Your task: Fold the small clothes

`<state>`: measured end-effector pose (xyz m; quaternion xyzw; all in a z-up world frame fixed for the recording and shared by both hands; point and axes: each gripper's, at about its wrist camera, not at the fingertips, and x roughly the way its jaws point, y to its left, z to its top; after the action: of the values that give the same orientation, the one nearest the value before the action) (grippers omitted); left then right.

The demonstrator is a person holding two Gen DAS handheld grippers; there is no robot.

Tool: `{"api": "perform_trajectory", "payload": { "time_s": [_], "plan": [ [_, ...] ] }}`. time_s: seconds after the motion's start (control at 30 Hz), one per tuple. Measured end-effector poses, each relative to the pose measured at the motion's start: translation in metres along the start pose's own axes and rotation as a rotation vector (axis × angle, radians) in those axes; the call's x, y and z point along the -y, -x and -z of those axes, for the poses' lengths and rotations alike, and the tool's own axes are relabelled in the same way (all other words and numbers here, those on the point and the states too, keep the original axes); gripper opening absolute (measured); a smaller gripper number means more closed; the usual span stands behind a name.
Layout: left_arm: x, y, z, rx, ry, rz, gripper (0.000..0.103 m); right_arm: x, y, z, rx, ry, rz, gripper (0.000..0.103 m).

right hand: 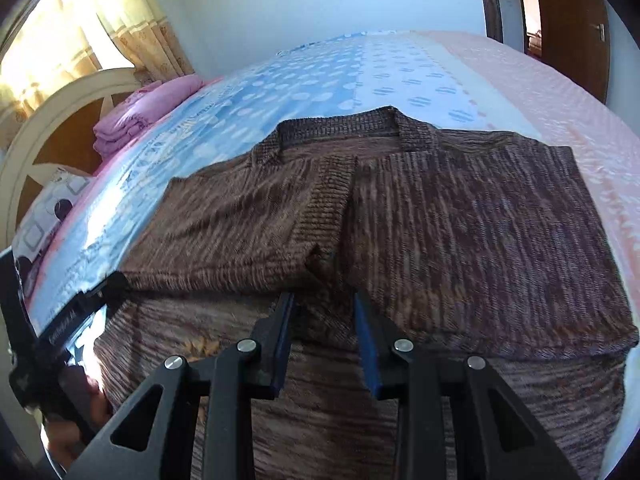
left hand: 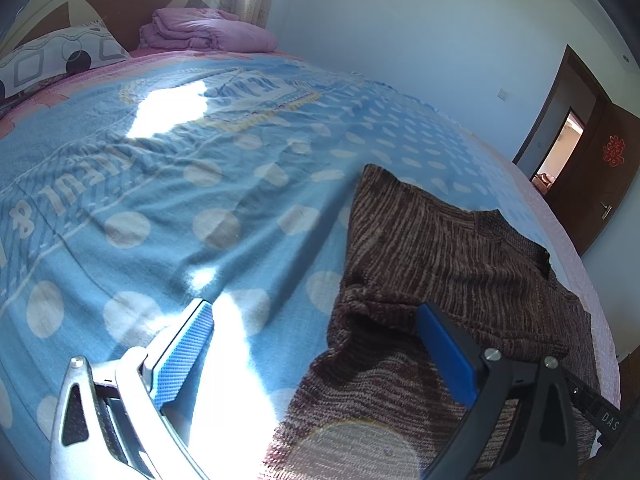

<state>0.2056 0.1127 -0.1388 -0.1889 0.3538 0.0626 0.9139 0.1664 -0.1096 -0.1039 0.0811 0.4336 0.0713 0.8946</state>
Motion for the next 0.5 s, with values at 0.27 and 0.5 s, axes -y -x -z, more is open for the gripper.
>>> {"api": "perform_trajectory", "payload": {
  "time_s": [0.27, 0.5],
  "plan": [
    [0.000, 0.000, 0.000, 0.000, -0.001, 0.001, 0.103, -0.025, 0.016, -0.039, 0.143, 0.065, -0.033, 0.024],
    [-0.012, 0.004, -0.001, 0.023, 0.058, 0.084, 0.103, -0.044, -0.025, -0.018, 0.014, 0.196, 0.030, 0.022]
  ]
}}
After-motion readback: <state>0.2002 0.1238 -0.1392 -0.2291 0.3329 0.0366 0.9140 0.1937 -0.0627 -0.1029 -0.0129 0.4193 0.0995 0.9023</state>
